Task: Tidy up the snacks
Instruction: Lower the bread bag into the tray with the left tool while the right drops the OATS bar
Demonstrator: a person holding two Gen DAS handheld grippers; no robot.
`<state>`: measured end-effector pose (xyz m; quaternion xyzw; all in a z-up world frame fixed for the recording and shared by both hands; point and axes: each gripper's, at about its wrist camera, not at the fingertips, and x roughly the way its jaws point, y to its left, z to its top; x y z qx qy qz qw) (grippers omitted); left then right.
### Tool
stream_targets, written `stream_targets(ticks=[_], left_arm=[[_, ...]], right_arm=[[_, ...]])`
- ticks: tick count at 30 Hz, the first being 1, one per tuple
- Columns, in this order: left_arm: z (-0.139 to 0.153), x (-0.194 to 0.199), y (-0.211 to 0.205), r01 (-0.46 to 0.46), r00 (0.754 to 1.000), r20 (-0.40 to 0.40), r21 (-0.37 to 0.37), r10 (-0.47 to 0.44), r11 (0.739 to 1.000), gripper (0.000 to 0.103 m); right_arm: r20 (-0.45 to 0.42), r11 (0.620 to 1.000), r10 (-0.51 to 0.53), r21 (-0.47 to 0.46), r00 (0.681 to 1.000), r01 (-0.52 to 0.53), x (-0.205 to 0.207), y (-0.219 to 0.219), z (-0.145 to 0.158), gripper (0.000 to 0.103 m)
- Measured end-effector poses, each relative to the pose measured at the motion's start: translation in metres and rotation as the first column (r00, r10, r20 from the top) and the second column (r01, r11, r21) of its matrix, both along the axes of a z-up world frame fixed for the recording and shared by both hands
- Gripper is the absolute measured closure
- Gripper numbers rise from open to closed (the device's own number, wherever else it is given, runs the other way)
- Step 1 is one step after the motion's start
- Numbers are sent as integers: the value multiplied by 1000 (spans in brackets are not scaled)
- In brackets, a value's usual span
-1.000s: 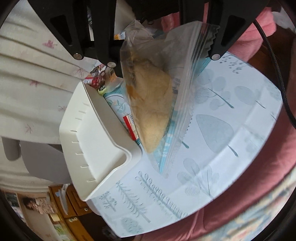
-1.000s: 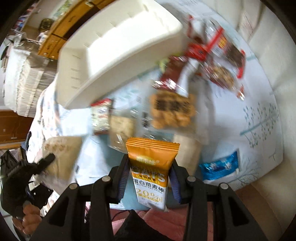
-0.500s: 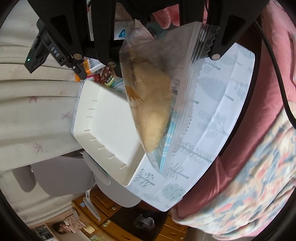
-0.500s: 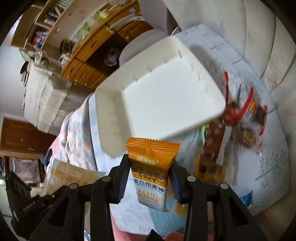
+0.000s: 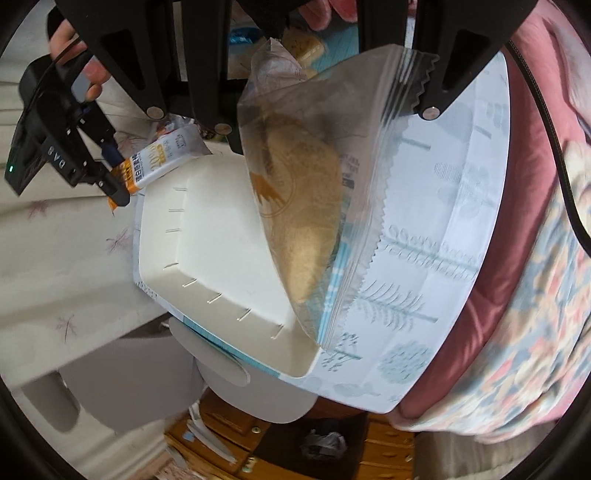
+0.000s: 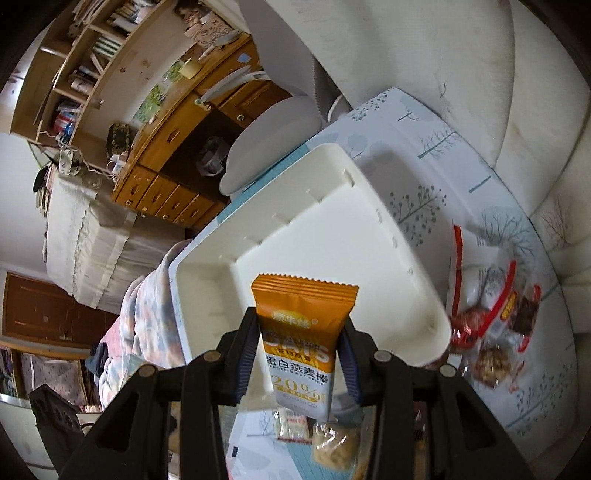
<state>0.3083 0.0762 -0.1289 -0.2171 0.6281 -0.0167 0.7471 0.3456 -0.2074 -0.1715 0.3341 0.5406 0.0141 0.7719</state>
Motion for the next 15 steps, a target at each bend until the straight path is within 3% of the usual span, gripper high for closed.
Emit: stream_targets(ticks=[7,10,12,15], left_arm=[[-4,17,-30,123,991,42,50,-125,991,76],[-1,20,-36,150,984,82,71,-155,986,60],[7,19,-39,160,977,130,85,-170,983,43],[18,14,-43,181,963,181,123,-202,976,41]], right_arm=[[-55,1000,-4,15,998,5,16,-9,-20,61],[-61,1000,4,13,998,-3,17,-10,-22,60],[-65,1000,5,16,998,-4,15,-10,-22,52],[-59,1000,-4,18,998,5,9,-11,-18,39]])
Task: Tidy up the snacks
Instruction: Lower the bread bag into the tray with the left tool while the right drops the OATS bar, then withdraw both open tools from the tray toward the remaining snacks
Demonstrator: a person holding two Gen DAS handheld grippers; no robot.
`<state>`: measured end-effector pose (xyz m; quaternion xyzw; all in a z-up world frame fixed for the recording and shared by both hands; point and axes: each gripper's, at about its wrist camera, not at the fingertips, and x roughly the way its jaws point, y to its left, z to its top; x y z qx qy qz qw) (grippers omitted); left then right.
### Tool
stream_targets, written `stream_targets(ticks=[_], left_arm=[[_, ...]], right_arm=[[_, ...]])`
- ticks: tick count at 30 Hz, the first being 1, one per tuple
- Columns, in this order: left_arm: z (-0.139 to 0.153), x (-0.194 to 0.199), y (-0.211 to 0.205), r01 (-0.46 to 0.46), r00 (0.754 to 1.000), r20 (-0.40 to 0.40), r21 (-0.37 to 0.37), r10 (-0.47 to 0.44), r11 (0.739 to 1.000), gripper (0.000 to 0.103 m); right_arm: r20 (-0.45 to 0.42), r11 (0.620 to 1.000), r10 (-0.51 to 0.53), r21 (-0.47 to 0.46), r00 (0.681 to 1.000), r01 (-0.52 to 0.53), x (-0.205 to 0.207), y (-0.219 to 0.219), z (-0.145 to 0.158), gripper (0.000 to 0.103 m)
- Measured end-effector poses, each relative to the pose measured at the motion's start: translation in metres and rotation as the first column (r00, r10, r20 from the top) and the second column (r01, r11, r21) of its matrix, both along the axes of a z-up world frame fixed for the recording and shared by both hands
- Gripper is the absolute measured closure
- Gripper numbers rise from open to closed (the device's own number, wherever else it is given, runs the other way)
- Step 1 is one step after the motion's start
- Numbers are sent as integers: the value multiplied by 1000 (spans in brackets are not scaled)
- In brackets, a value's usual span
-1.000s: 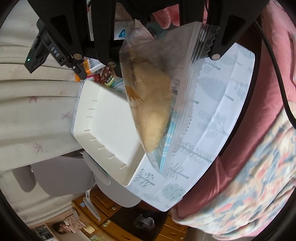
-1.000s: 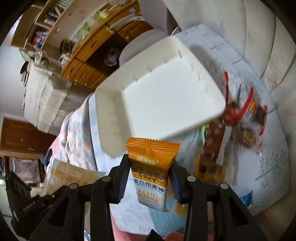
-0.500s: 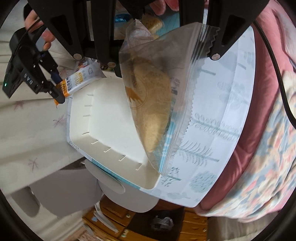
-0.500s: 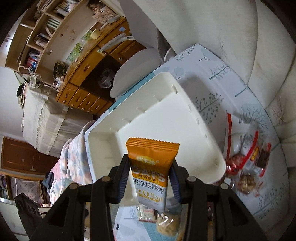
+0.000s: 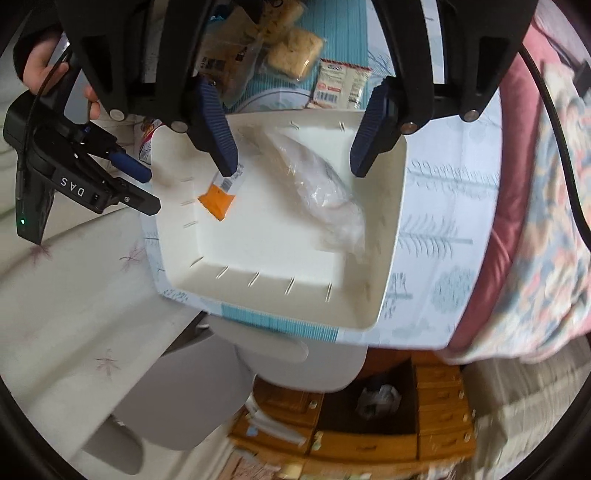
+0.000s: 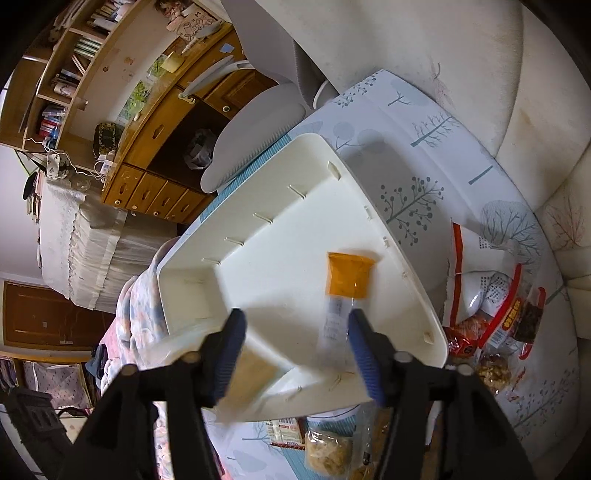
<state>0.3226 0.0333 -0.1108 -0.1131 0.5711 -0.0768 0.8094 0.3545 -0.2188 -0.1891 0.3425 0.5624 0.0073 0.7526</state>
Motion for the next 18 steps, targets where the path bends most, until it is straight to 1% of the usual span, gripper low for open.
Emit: stream_targets(ticks=[3,8,11,18], left_arm=[[5,-6,0,21,1000,10,33,-21,999,41],[12,-28,3,41,999,14,53,-42,998,40],[17,-47,4,60,998,22,35,-61,998,32],[22,-93,8,111,992,58,26,-112,993,32]], right_arm=[[9,1000,-11,2,1000,11,-9,-1,8,38],[31,1000,-28,4,999,28,-31,-1,24,38],[44,999,-34,-13,998,35,-50,-1,34,38],[59,998,-56,-37,997,58,-102,-1,45,38]])
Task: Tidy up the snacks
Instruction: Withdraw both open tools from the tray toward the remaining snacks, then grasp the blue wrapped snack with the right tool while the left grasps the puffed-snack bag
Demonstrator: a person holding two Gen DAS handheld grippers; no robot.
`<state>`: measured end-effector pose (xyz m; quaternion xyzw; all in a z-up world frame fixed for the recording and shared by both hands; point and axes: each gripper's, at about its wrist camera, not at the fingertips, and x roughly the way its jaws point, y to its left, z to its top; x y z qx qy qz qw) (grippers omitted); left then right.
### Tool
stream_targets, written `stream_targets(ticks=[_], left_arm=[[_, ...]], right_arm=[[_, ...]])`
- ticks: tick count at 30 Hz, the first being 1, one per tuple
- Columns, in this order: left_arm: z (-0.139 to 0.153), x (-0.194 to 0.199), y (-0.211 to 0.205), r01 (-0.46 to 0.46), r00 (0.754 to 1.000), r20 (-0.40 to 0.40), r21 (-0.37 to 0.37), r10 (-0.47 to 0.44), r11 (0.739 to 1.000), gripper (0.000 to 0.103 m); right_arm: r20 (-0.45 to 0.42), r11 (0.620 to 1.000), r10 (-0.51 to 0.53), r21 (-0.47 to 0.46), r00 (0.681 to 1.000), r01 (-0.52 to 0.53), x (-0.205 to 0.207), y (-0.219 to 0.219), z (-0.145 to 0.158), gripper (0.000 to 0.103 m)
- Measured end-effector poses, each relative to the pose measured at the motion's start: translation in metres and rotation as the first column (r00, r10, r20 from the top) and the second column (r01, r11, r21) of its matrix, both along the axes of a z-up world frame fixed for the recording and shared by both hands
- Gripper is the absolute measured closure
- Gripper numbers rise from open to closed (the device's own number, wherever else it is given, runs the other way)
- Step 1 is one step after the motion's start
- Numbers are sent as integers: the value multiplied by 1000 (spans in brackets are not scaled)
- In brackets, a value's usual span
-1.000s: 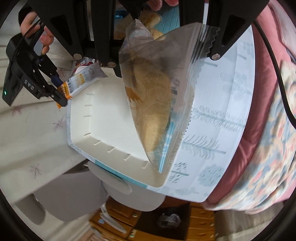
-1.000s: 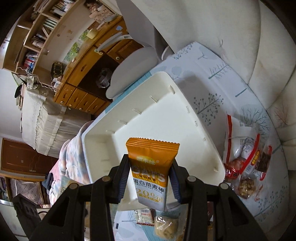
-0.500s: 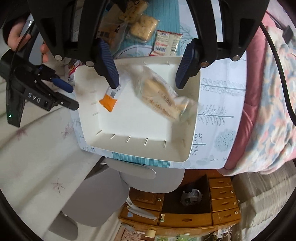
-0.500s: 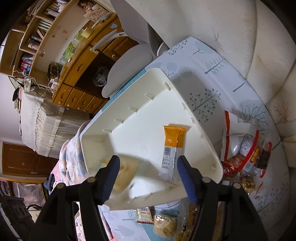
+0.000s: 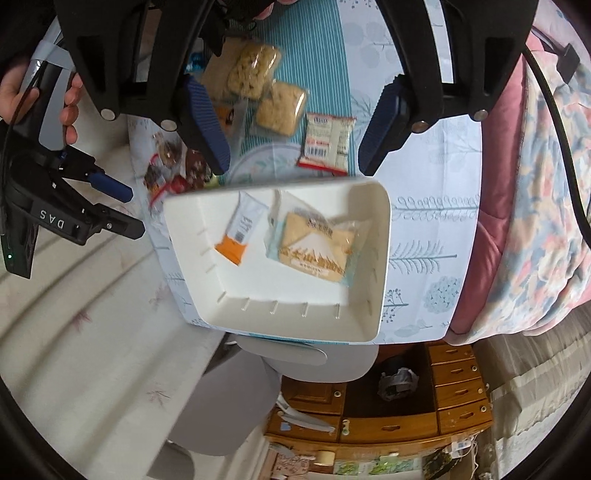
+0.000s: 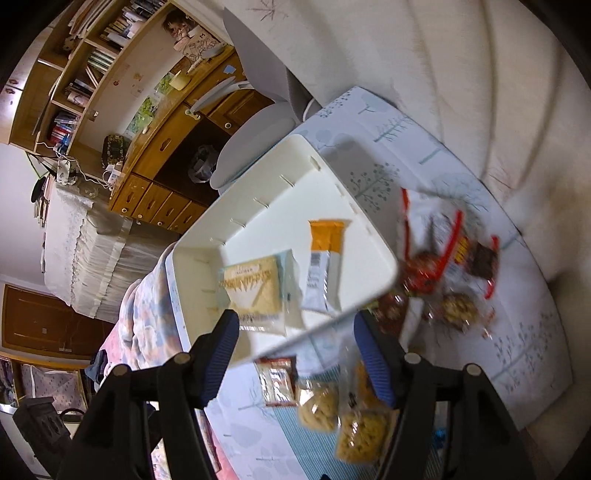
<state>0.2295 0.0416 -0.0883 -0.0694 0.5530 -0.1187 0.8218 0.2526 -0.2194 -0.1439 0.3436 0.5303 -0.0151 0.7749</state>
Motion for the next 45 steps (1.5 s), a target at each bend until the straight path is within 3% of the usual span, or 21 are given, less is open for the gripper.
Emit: stream_targets(ticks=[12,15,29,37,45], left_arm=[[-10,-64,-1,70,998,-5,11,-70,997,31],[-14,-75,-6,98,995,-6,38,-98,994,26],[-44,-117,-49,257,966,-5,130,-259,958,25],[-86,-121,-83,348,937,-100,180,-335,920,25],[-134,-123,-111,416,902,-214,196,-375,888,25]], right_arm=[[6,997,-50,-50,999,50,-97,-4,-6,38],[-7,996,-67,-56,998,67,-118,-8,-14,38],[-37,988,-93,-125,995,87,-191,-27,-63,38],[-7,977,-68,-201,998,65,-216,-29,-87,38],[0,962,65,-265,998,-62,-223,-23,-109,38]])
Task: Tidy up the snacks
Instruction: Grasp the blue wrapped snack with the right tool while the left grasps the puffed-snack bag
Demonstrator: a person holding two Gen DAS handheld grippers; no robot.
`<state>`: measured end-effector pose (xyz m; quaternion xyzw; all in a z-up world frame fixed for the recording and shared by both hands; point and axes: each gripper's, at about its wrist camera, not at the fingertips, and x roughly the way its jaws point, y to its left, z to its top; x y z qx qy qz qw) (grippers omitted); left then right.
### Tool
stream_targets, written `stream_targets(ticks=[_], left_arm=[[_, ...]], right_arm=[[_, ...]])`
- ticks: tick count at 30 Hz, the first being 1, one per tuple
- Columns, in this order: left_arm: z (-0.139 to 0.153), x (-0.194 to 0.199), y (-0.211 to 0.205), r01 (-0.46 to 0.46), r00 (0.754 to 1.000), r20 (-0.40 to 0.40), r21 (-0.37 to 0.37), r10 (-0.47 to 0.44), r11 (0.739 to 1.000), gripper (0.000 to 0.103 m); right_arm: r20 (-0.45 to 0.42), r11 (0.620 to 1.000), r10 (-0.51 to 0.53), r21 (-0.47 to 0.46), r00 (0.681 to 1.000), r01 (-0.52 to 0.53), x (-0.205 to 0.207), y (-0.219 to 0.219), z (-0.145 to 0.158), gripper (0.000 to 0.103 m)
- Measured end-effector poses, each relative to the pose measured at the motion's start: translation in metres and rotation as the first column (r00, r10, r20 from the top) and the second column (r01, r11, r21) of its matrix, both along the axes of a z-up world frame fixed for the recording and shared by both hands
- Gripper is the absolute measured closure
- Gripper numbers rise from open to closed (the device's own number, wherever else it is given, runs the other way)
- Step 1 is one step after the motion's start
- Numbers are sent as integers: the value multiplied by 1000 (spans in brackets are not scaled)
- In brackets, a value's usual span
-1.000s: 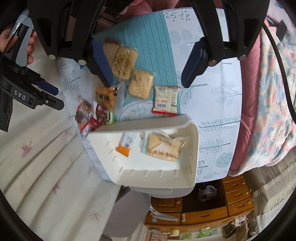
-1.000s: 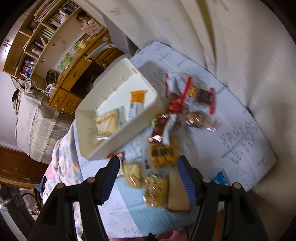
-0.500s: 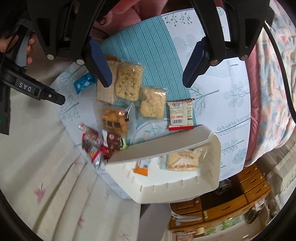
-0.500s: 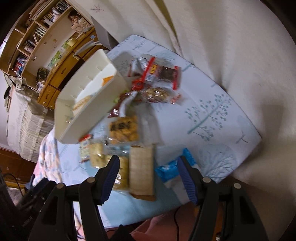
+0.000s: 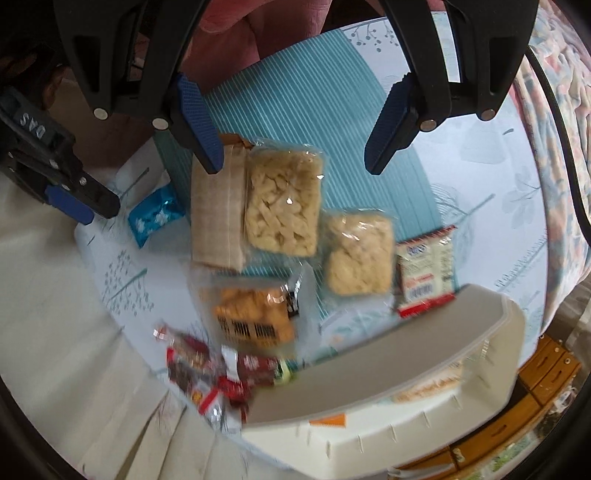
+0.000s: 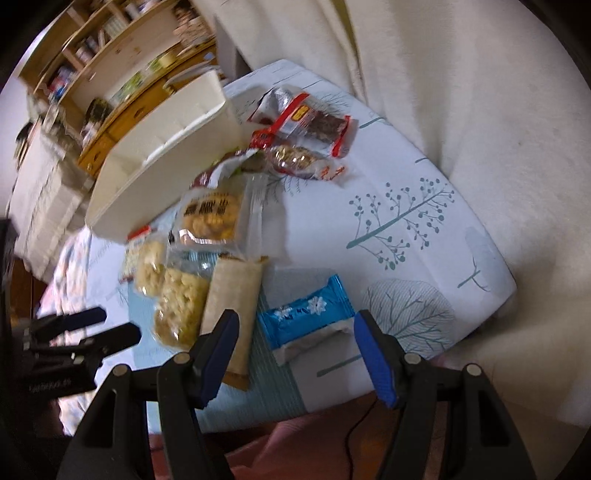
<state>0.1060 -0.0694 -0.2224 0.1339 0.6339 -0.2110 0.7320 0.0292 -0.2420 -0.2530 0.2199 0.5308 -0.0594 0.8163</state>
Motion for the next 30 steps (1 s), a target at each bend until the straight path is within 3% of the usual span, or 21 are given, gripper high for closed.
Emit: stream_targets(ticks=[3,10,21,30], left_arm=[[-14,1,-6,4,999,-32,30,-3,1000,25],[-44,12,-11,-49,991,-120,53,55,997,25],[-78,29,0,-135,972,-183,94,151,986,25],[-96,37,-1,-168,960,-206,111,188,980,26]], right_arm=[[-52,997,63,-46,997,-65,3,4,-9,38],[-118,983,175,-40,977,-181,13,11,-28,38],[-245,941,310,-56,919,-333,31,25,-57,38],[-254,912,376,-73,891,-405,49,34,-63,35]])
